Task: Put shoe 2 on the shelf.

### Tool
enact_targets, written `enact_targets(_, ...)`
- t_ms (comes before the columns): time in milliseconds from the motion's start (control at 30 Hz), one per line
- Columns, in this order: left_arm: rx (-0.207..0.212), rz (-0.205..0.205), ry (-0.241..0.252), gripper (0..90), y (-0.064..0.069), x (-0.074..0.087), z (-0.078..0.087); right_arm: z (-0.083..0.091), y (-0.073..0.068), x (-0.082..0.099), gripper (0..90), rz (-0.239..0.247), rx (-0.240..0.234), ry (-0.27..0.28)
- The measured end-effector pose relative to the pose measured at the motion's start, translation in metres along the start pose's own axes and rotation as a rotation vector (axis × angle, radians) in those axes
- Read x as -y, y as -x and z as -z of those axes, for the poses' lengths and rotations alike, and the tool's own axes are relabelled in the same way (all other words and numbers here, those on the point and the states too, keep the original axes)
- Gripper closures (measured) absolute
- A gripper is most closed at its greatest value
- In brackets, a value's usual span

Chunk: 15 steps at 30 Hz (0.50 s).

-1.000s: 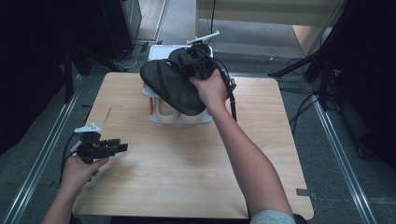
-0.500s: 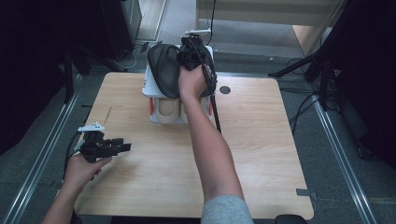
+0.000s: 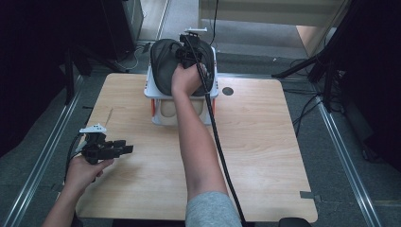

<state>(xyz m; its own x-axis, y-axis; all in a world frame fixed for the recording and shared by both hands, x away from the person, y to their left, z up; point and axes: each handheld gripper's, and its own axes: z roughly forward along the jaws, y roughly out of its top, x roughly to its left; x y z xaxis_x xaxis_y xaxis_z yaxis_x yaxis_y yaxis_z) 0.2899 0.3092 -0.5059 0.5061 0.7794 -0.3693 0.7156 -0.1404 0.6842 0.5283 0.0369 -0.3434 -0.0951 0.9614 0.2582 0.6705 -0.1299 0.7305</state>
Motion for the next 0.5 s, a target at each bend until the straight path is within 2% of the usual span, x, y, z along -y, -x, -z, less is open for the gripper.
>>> enact_targets(67,-0.001,0.001,0.0,46.7,-0.0001,0.0,0.0,-0.0007,0.0,0.0008,75.0,0.01,0.013,0.004)
enact_targets(200,-0.004,-0.001,0.0,46.7,0.0004,0.0,-0.0013,0.0002,0.0006,0.0017,73.9,0.002,0.007,0.006)
enact_targets(367,-0.003,-0.001,0.001,46.7,0.0004,0.0002,-0.0011,0.0011,0.0013,0.0042,61.7,-0.02,-0.043,0.013)
enact_targets(500,-0.003,0.0,0.001,46.7,-0.0002,0.0003,0.0,0.0032,0.0019,0.0055,59.6,0.002,-0.05,0.004)
